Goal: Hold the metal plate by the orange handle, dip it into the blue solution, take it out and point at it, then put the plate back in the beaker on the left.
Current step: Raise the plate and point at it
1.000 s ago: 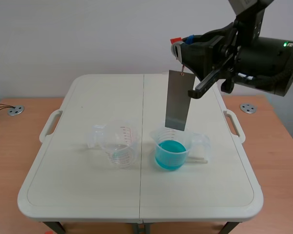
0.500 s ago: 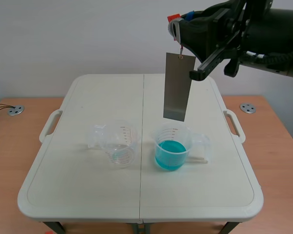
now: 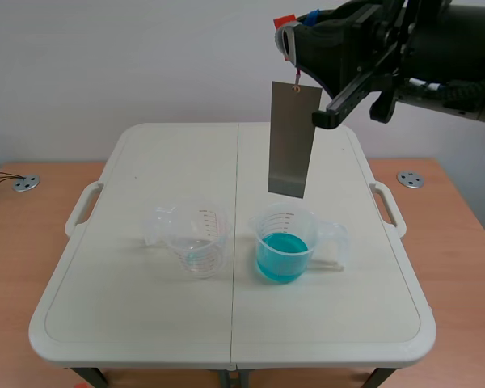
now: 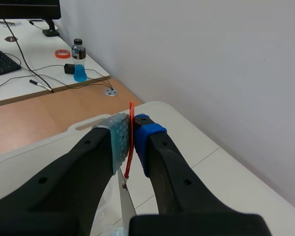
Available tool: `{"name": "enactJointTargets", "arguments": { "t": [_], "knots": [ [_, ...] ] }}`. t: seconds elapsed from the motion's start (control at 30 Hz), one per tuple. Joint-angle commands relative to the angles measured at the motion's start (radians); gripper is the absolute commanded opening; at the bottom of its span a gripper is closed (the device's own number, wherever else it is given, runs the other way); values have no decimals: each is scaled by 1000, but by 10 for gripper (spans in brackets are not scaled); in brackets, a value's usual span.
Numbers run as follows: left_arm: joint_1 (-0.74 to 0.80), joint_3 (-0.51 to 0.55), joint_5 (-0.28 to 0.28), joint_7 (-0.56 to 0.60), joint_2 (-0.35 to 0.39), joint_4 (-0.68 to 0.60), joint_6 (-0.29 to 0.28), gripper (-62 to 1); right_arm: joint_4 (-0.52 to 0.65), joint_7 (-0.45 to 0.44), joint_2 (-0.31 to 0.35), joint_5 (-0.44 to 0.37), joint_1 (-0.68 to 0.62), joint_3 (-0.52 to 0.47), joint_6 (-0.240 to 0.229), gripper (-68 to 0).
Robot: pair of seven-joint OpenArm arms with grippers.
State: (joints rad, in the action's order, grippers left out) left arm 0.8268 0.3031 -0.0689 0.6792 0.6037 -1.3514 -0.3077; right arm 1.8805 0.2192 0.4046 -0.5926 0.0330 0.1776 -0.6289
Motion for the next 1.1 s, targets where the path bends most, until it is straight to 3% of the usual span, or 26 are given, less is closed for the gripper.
{"name": "enactJointTargets", "arguments": {
  "t": [0.0,0.2,0.33,0.47,0.7,1.07],
  "knots": [
    [-34,0,7,16,-2,-31,-5,-579,18,-15,3,-15,17,-14,3,-662],
    [-151,-25,51,-26,-2,-96,-129,-580,18,-15,3,-15,17,-14,3,-662],
    [-246,-95,112,-41,-2,-97,-197,-580,18,-15,3,-15,17,-14,3,-662],
    [-346,-187,138,-88,-2,-97,-242,-580,18,-14,3,-15,17,-14,3,-662],
    [-525,-371,142,-185,-3,-97,-269,-580,18,-15,3,-14,17,-14,3,-662],
    [-764,-605,141,-369,-62,-87,-260,-579,18,-15,3,-14,17,-14,3,-662]
  ]
}}
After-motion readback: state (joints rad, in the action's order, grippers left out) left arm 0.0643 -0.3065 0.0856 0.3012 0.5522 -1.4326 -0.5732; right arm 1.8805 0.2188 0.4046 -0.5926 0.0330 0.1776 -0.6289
